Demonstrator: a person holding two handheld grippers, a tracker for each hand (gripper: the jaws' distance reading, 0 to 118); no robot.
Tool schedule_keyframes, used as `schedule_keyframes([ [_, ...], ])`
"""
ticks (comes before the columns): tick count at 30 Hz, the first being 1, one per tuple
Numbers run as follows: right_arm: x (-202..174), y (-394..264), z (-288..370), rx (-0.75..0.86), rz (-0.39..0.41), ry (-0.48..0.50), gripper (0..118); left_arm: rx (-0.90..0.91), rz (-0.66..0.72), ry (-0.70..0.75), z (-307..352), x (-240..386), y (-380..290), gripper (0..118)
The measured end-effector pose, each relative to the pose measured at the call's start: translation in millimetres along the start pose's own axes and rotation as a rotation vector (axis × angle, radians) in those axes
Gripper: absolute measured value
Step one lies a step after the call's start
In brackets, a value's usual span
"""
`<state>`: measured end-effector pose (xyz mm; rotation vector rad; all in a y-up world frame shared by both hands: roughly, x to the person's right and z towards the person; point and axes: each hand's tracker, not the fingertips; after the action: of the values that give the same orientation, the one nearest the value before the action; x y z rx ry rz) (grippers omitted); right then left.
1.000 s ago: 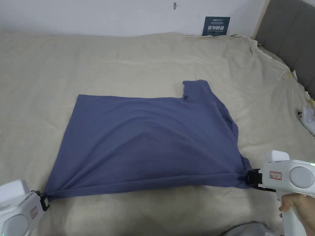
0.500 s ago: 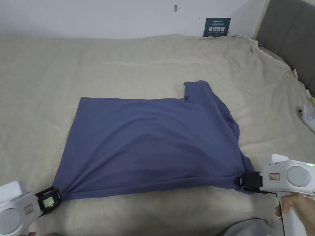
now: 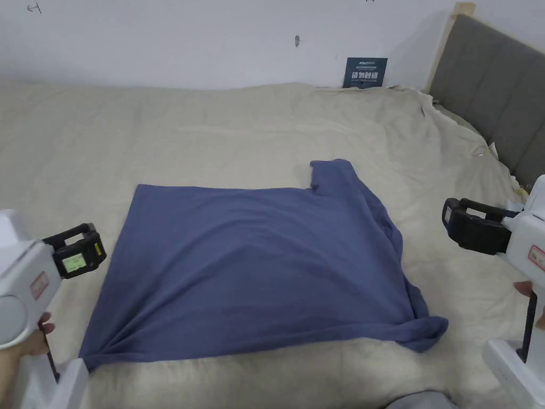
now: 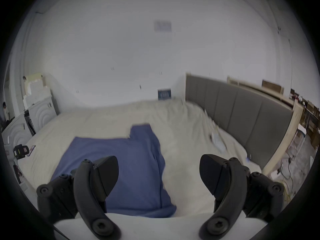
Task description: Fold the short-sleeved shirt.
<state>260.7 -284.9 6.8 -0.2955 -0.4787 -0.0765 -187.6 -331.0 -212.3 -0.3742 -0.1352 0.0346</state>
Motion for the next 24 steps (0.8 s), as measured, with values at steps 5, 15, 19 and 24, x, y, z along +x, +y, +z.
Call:
schedule_keyframes([
  [5,-21.6,-32.0,24.3,0.107,0.036,-0.019,112,0.120,-0.101,-0.006,15.4,27.5,-14.5,118],
  [15,-28.4,-71.9,25.4,0.074,-0.026,0.017,94,0.115,-0.078,-0.083,33.3,32.5,-45.4,39],
  [19,-29.4,-73.5,25.0,0.075,-0.027,0.013,55,0.096,-0.084,-0.099,30.1,30.0,-55.7,13],
  [24,-27.3,-73.5,23.4,0.070,-0.032,0.006,0,0.073,-0.105,-0.121,28.1,30.6,-59.1,0],
])
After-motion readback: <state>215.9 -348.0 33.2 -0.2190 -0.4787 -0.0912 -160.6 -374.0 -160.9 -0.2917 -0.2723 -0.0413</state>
